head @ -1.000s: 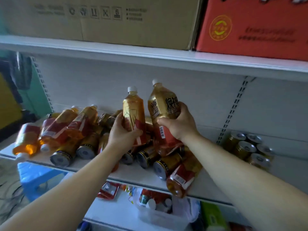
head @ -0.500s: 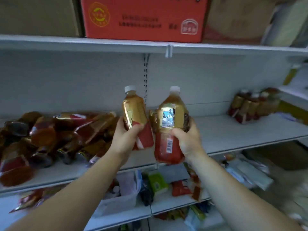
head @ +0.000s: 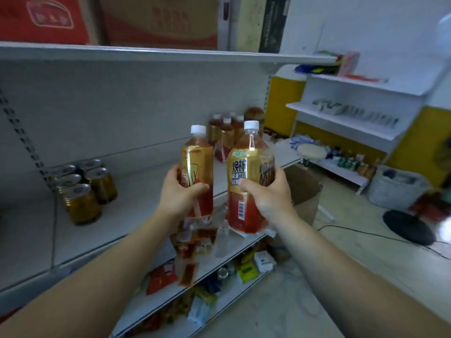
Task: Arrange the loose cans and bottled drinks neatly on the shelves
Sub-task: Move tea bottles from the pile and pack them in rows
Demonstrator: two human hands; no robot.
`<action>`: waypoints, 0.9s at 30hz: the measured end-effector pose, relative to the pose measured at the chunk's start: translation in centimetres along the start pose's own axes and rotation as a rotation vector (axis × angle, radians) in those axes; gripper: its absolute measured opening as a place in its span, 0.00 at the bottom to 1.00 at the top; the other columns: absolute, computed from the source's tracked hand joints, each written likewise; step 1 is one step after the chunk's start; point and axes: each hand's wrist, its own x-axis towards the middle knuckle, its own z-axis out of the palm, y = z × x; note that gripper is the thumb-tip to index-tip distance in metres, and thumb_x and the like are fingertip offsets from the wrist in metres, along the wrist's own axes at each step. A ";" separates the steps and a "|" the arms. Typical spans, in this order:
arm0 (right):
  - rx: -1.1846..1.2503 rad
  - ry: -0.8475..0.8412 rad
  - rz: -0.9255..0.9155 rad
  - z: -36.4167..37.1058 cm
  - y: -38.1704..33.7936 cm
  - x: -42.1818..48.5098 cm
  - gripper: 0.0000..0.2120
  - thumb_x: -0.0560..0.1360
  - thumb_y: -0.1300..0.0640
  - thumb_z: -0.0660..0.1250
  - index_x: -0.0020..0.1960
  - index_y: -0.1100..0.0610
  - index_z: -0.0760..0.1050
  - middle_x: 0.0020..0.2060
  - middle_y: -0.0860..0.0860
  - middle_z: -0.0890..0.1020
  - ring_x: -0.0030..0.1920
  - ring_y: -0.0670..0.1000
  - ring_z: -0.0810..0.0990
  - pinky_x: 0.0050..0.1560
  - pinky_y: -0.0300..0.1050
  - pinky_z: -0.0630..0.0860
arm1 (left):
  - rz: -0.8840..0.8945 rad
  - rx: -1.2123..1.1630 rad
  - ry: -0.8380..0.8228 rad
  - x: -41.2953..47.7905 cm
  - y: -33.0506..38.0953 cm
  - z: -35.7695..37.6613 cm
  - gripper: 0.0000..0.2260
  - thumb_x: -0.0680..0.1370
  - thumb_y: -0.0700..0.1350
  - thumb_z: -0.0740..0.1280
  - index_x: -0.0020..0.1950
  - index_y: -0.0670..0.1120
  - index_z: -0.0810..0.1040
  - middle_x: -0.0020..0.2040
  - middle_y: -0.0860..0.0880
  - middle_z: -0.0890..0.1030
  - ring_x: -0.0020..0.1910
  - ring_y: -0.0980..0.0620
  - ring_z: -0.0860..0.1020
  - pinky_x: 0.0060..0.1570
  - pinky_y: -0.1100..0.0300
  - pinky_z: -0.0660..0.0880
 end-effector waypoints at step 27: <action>-0.231 0.001 -0.159 -4.2 10.9 35.6 0.39 0.56 0.44 0.78 0.61 0.41 0.63 0.58 0.45 0.74 0.61 0.47 0.74 0.63 0.54 0.73 | -0.075 0.171 0.088 23.8 -10.3 20.5 0.33 0.67 0.35 0.75 0.62 0.57 0.63 0.49 0.62 0.74 0.48 0.59 0.75 0.48 0.59 0.75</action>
